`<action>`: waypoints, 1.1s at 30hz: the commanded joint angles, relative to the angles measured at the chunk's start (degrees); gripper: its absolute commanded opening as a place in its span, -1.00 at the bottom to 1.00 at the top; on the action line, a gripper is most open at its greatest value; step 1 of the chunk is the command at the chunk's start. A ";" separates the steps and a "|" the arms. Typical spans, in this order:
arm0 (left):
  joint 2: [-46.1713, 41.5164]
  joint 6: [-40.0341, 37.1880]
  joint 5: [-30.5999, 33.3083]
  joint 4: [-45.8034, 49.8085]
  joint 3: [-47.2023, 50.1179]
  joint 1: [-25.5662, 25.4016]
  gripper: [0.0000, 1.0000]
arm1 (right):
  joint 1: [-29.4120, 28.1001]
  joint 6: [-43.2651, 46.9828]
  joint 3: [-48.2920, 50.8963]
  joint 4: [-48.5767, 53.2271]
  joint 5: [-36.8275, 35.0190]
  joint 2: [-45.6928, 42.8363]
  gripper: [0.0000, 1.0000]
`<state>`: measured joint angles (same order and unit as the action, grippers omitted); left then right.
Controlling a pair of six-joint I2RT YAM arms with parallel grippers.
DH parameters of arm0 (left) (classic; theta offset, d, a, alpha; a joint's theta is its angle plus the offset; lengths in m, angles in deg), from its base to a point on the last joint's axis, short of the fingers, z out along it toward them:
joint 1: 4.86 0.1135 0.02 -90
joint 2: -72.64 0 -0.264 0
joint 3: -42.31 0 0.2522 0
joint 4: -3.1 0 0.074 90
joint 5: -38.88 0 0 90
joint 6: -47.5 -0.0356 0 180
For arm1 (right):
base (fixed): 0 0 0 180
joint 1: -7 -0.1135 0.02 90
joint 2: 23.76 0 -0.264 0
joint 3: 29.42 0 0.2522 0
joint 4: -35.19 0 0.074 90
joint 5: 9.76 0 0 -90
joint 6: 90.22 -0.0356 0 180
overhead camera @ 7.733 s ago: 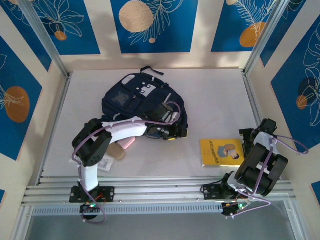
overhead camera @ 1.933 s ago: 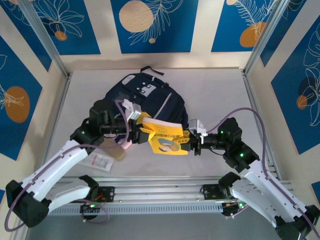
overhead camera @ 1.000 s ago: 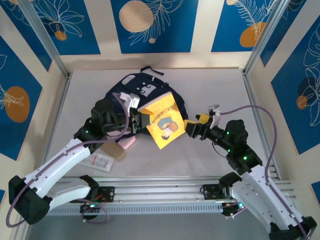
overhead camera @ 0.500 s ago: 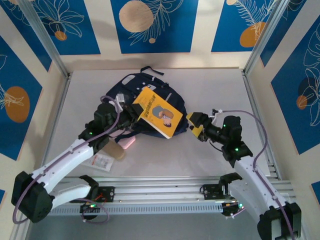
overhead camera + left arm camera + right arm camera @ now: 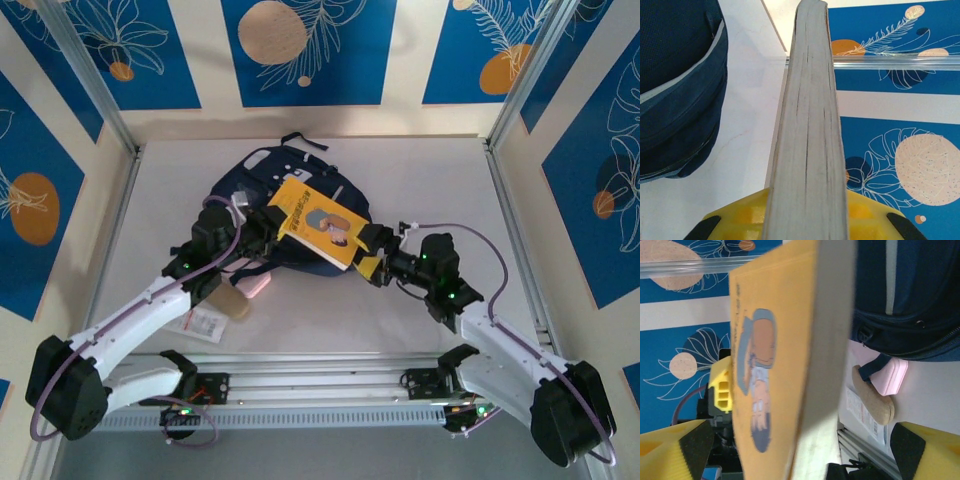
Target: Pack the student bag
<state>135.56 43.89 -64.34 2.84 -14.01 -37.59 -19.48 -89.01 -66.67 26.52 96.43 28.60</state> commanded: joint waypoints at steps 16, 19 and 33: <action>-1.26 5.40 -1.75 -5.76 1.26 -1.28 -1.00 | -2.90 -1.68 -5.33 -10.98 -7.84 5.71 -0.22; -0.72 6.01 -2.19 -5.12 2.13 -1.46 -1.00 | -2.27 -0.92 -5.44 -8.73 -8.42 4.11 -0.37; 6.08 -24.23 -6.37 19.70 -13.14 1.18 0.53 | 5.78 17.81 -11.60 28.98 -13.61 -12.34 -1.00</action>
<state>140.43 35.08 -69.06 13.14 -20.13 -37.86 -16.33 -80.97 -73.38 41.69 86.98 21.32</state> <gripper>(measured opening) 0.740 0.169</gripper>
